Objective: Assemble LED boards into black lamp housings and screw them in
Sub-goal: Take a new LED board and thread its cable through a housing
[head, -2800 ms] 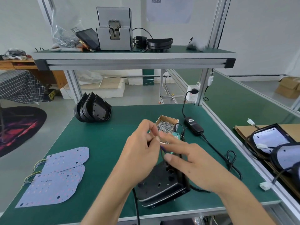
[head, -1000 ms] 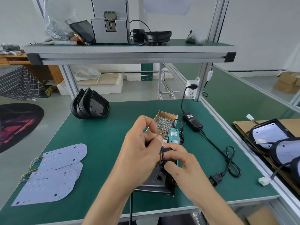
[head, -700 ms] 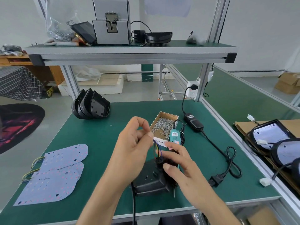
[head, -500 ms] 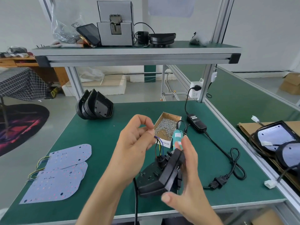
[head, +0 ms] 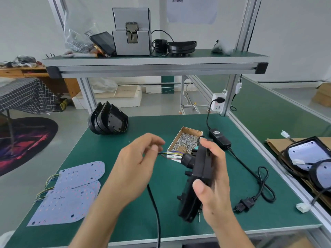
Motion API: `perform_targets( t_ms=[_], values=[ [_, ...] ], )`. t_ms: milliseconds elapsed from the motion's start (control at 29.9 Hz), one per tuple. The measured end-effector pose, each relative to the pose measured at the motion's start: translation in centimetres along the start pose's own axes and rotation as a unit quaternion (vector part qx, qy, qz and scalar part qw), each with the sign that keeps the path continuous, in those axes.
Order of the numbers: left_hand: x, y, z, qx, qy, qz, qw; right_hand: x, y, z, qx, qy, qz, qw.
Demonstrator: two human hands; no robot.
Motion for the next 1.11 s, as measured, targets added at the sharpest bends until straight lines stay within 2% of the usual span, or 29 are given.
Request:
perform_targets(
  t_ms=[67,134,268,469,703,871,1038,1105],
  values=[
    [0.6,0.3,1.4,0.017,0.067,0.009,0.998,-0.5,0.0,-0.6,-0.004,-0.001,-0.015,1.000],
    [0.8,0.7,2.3,0.042,0.092,-0.029,0.994,-0.9,-0.2,-1.1,-0.004,-0.005,-0.027,1.000],
    [0.9,0.9,2.7,0.085,0.086,-0.094,0.988,-1.5,-0.8,-1.8,0.000,-0.003,-0.025,1.000],
    [0.4,1.1,2.4,0.184,0.030,-0.168,0.968,-1.8,-0.6,-2.1,-0.076,0.053,-0.033,0.995],
    [1.2,2.5,1.1,0.237,-0.009,-0.151,0.960,-1.7,-0.3,-2.2,-0.126,0.092,-0.014,0.988],
    [1.2,2.4,1.7,0.302,0.013,-0.066,0.951,-2.8,0.0,-2.9,-0.117,0.094,-0.009,0.989],
    [1.5,2.5,2.1,0.292,0.010,-0.094,0.952,-2.4,-0.1,-2.8,-0.138,0.077,0.013,0.987],
    [1.5,2.4,1.9,0.276,0.006,-0.098,0.956,-1.9,0.0,-2.7,-0.142,0.095,0.022,0.985]
  ],
)
Point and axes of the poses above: each hand's wrist, its own x-axis away from the middle knuckle, its own y-axis out of the palm, z = x × y, the point moved 2 cm from there along -x, towards the middle knuckle, and after that the axes turned 8 degrees about -y, right-handed, at the moved point
